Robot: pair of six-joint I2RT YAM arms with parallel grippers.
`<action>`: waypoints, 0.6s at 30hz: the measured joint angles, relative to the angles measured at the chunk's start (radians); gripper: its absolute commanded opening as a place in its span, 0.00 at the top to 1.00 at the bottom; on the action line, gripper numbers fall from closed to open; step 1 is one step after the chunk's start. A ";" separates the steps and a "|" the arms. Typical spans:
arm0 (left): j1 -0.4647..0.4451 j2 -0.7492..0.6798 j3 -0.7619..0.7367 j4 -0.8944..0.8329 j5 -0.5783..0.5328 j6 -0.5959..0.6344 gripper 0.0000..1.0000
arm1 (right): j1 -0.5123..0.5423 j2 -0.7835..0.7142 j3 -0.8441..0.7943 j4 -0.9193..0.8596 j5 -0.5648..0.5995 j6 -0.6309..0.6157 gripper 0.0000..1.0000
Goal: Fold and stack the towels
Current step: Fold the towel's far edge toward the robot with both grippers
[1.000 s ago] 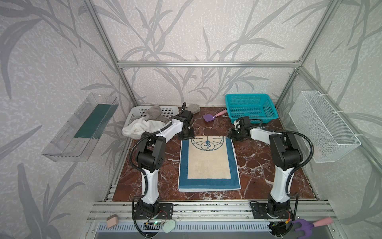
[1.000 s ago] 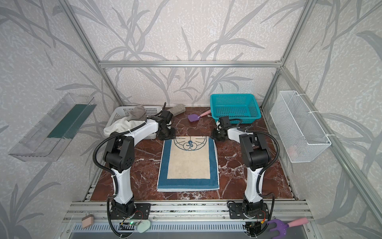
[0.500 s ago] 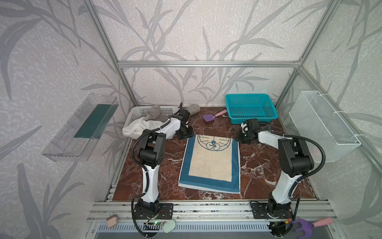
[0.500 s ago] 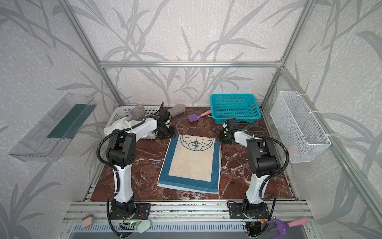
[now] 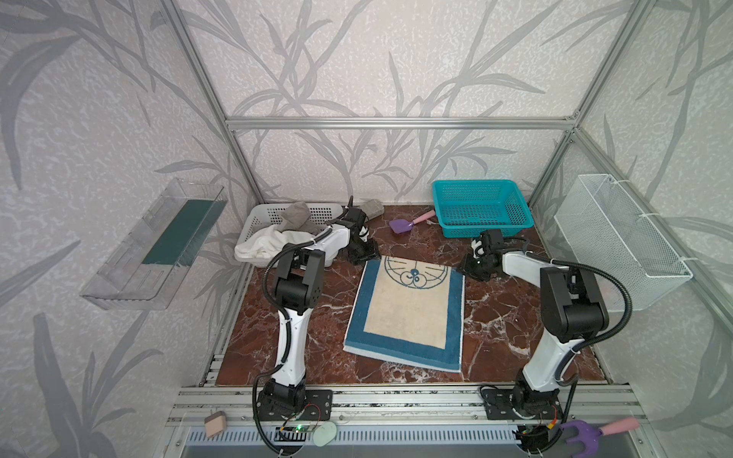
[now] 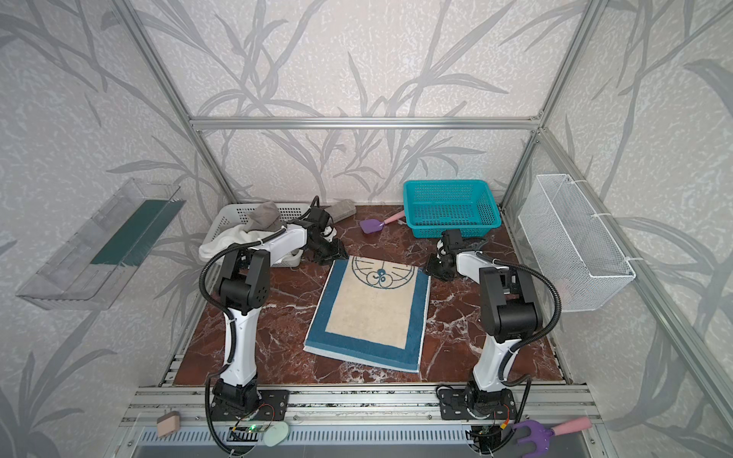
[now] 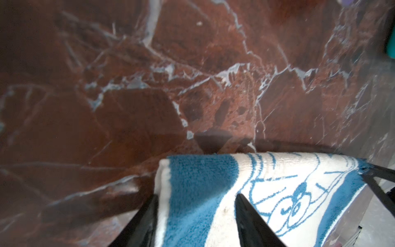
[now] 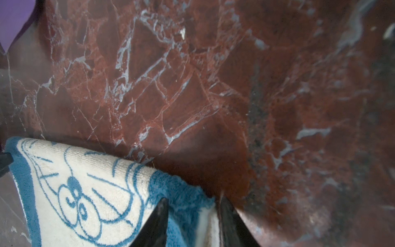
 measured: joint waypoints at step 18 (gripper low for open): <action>0.056 -0.010 -0.150 0.281 0.186 -0.058 1.00 | -0.004 0.015 0.098 -0.074 -0.025 -0.026 1.00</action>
